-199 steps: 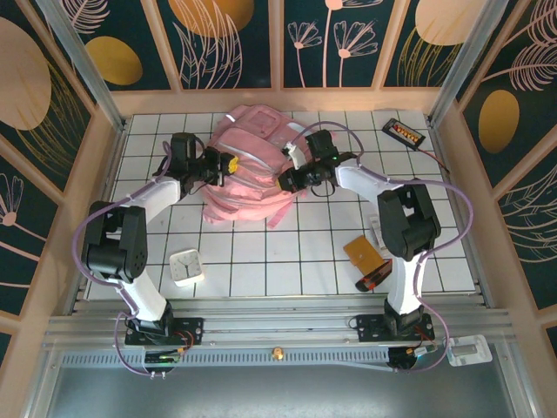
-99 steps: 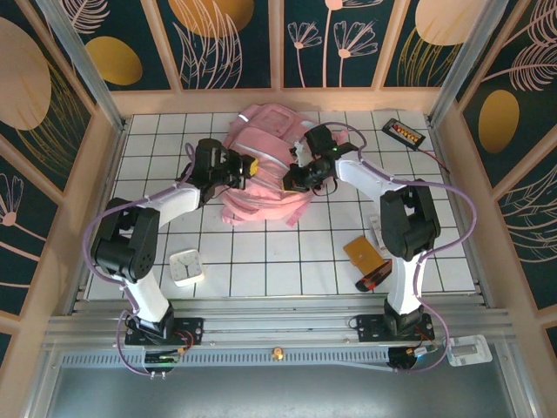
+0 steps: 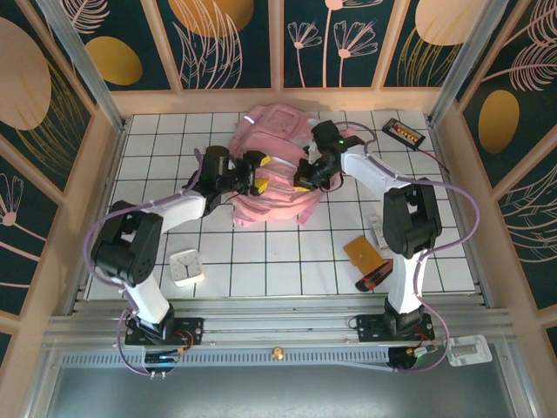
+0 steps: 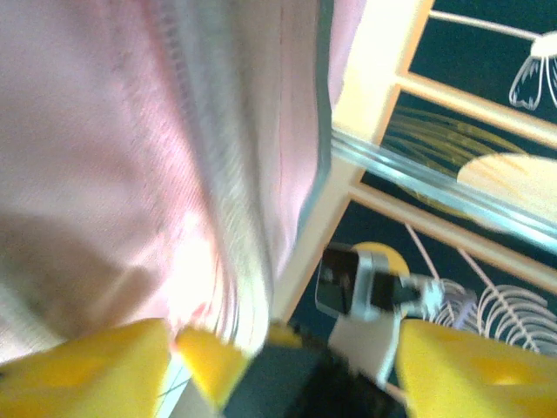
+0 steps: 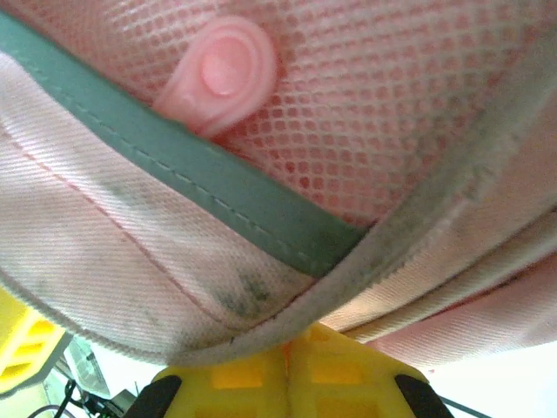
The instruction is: Pack the student bag
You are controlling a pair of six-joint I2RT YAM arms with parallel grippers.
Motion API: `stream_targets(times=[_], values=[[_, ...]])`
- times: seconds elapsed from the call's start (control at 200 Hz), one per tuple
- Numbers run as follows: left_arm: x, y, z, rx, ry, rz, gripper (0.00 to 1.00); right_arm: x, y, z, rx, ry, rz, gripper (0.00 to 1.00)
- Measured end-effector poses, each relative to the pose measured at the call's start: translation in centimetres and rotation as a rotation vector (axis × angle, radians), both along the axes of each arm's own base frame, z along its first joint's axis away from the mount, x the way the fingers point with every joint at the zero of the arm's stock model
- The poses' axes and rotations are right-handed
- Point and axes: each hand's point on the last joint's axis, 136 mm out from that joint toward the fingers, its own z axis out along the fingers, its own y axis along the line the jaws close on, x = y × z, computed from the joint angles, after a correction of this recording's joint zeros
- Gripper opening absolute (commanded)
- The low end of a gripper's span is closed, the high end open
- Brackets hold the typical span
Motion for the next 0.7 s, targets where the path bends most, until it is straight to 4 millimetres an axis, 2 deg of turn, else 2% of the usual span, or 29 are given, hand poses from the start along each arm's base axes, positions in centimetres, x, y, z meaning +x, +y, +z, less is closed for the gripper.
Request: stream_targets(times=[0.045,0.12,0.2,0.29,0.35,0.475,0.595,0.64,0.701], values=[[-0.4,1.1,0.6,0.023,-0.009,-0.005,0.99,0.4,-0.6,0.0,-0.006,-0.007,-0.007,0.0],[0.0,4.0,1.7,0.093,-0.048,0.009,0.99,1.2,-1.8,-0.2,-0.02,-0.018,-0.03,0.0],[1.4,7.0,2.5,0.197,-0.087,0.01,0.99,2.0,-3.2,-0.2,-0.031,-0.027,-0.056,0.0],[3.5,9.3,2.9,0.33,-0.118,-0.016,0.99,2.5,-4.3,-0.4,-0.048,-0.038,-0.073,0.0],[5.4,9.6,3.5,0.409,-0.155,-0.062,0.96,2.7,-4.6,-0.5,-0.057,-0.042,-0.079,0.0],[9.2,8.9,3.3,0.543,-0.222,-0.187,0.75,2.7,-4.8,-0.7,-0.067,-0.044,-0.077,0.0],[11.4,8.3,1.3,0.615,-0.231,-0.297,0.61,2.6,-4.8,-0.7,-0.071,-0.041,-0.077,0.0],[11.7,8.2,0.3,0.632,-0.226,-0.335,0.55,2.6,-4.9,-0.8,-0.072,-0.04,-0.075,0.0],[11.7,8.1,-1.1,0.64,-0.208,-0.371,0.53,2.5,-4.9,-0.8,-0.073,-0.039,-0.075,0.0]])
